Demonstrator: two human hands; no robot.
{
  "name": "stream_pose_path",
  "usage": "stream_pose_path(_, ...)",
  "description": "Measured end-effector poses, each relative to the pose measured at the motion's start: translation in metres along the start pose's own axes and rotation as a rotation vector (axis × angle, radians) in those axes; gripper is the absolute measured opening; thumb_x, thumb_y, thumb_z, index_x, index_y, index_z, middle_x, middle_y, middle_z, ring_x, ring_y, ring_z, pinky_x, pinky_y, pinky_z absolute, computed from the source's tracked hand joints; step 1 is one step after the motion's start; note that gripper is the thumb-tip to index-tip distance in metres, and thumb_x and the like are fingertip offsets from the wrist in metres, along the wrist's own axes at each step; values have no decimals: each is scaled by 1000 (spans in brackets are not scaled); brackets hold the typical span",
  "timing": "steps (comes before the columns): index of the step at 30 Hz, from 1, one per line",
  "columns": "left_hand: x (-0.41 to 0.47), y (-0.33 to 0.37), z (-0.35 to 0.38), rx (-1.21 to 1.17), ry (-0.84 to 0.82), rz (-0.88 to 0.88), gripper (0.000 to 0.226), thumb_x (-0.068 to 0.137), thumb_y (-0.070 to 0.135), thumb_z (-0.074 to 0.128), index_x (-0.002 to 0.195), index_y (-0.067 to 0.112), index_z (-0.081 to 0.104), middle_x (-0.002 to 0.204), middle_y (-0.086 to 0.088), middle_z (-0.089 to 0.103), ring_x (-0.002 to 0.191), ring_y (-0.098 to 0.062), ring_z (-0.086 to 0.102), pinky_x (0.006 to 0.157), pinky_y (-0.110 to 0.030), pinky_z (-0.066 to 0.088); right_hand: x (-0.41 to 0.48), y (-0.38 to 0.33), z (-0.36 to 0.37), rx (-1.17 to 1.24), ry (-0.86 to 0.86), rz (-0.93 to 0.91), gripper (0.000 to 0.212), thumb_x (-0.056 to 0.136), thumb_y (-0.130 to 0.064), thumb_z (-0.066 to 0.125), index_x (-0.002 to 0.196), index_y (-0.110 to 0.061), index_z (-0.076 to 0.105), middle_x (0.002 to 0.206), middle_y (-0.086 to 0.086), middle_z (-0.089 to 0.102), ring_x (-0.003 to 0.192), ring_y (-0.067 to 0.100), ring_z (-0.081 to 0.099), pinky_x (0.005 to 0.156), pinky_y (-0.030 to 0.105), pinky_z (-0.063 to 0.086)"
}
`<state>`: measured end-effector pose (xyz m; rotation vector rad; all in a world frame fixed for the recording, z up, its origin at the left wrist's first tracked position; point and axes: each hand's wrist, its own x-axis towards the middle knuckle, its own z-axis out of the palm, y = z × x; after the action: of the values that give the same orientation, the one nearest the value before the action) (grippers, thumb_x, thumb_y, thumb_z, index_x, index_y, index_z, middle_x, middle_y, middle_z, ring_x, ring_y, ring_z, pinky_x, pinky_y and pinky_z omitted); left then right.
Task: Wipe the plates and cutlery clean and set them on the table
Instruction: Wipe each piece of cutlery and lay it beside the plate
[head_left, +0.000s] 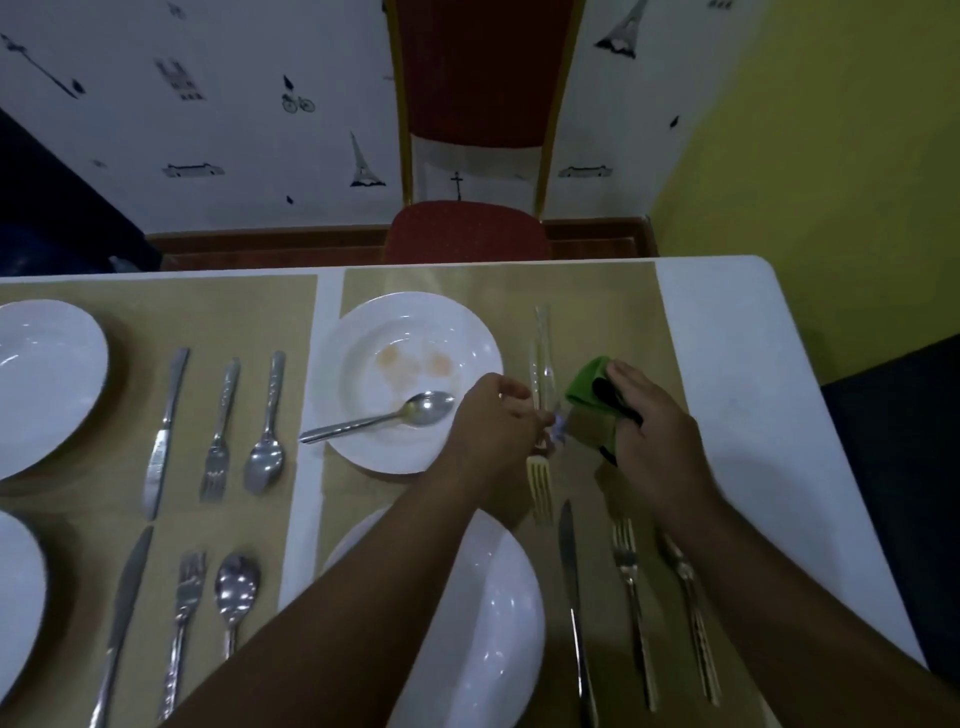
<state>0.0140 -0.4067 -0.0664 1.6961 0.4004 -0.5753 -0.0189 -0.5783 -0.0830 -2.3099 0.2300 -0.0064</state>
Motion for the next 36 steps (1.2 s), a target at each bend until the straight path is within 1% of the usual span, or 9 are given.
stream_pose_path(4,29,2,44,154,29,49,20,84,13,78,76,24,63,78,-5,73,68,-14,71,70,-33,60,8,31,-16,-3,-14,-5,60,83,11,43,137,-13,46,145,0,43,137,14,34,115,33,27)
stream_pose_path(8,63,9,76,268,66,96,14,80,24,81,73,25,69,74,8,70,71,-7,67,68,-22,54,25,55,-26,-28,-13,4,60,83,12,43,137,-12,46,146,3,42,136,16,35,115,29,25)
stream_pose_path(12,87,14,93,464,124,142,17,82,26,78,95,15,77,95,1,73,85,-8,60,77,-17,43,36,77,-26,-25,-43,-18,61,81,13,42,138,-11,45,147,4,41,136,17,34,115,30,25)
stream_pose_path(16,79,9,95,702,137,281,17,87,18,73,101,9,69,91,-8,73,84,-22,69,65,-14,47,37,91,-18,-122,-131,-43,66,79,12,45,140,-12,41,151,3,34,141,20,26,117,30,17)
stream_pose_path(19,65,-9,88,1099,144,541,24,89,25,67,110,15,65,104,-6,69,94,-22,62,81,-31,53,34,96,-13,-194,-176,-91,70,77,12,48,142,-12,37,154,2,27,144,21,16,115,28,11)
stream_pose_path(21,58,-22,85,1267,69,617,42,93,37,58,131,20,56,135,-4,59,123,-25,51,98,-39,44,35,97,-12,-219,-180,-111,72,75,11,49,142,-11,37,154,3,27,144,22,15,115,31,13)
stream_pose_path(25,51,-38,86,1345,16,580,61,102,44,37,156,17,29,163,-2,28,153,-26,13,117,-43,21,34,96,-11,-267,-163,-133,74,72,12,52,141,-10,37,153,4,29,144,25,17,114,31,13)
stream_pose_path(31,43,-41,93,1329,50,547,62,103,45,30,157,15,24,165,-3,24,154,-25,9,121,-42,14,35,93,-12,-242,-169,-113,73,74,15,49,142,-10,36,154,3,25,145,22,14,113,26,11)
stream_pose_path(36,33,-34,81,1261,68,528,64,102,46,29,158,15,20,166,-3,19,154,-23,6,122,-43,12,33,69,-25,-179,-34,-64,64,78,15,45,138,-4,41,149,10,37,139,24,28,112,24,17)
